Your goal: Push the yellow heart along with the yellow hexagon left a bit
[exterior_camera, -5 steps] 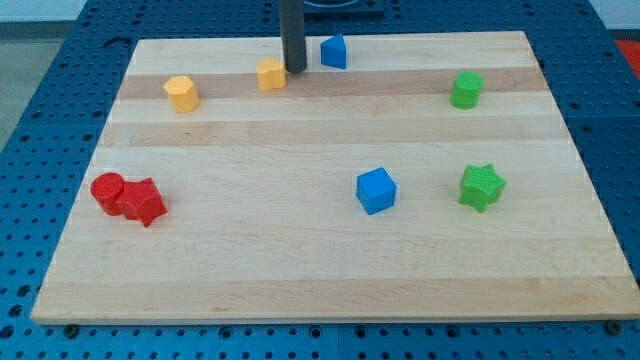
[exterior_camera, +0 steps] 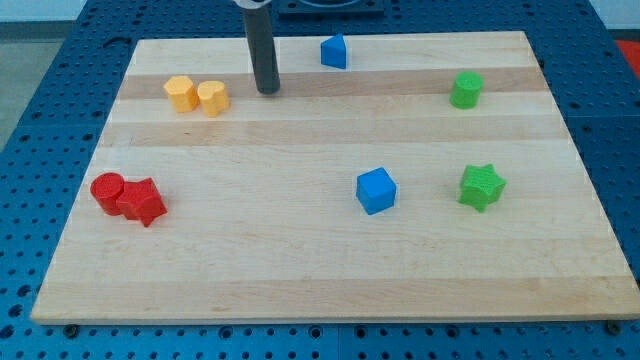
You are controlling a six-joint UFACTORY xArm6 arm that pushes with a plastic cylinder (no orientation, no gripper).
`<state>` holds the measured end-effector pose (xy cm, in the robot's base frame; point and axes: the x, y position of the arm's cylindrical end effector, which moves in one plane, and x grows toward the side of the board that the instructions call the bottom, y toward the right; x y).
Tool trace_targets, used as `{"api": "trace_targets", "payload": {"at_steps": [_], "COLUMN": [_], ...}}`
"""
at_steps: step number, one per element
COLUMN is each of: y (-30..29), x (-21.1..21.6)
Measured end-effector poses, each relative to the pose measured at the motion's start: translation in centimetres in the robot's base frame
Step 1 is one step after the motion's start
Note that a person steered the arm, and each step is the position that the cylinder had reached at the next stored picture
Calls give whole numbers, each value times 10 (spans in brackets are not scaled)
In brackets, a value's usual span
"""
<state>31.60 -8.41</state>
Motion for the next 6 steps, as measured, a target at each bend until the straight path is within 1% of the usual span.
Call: {"api": "trace_targets", "payload": {"at_steps": [1, 2, 3, 4, 5, 6], "y": [-15, -48, -60, -60, -33, -29], "x": [24, 16, 11, 10, -35, -76]}}
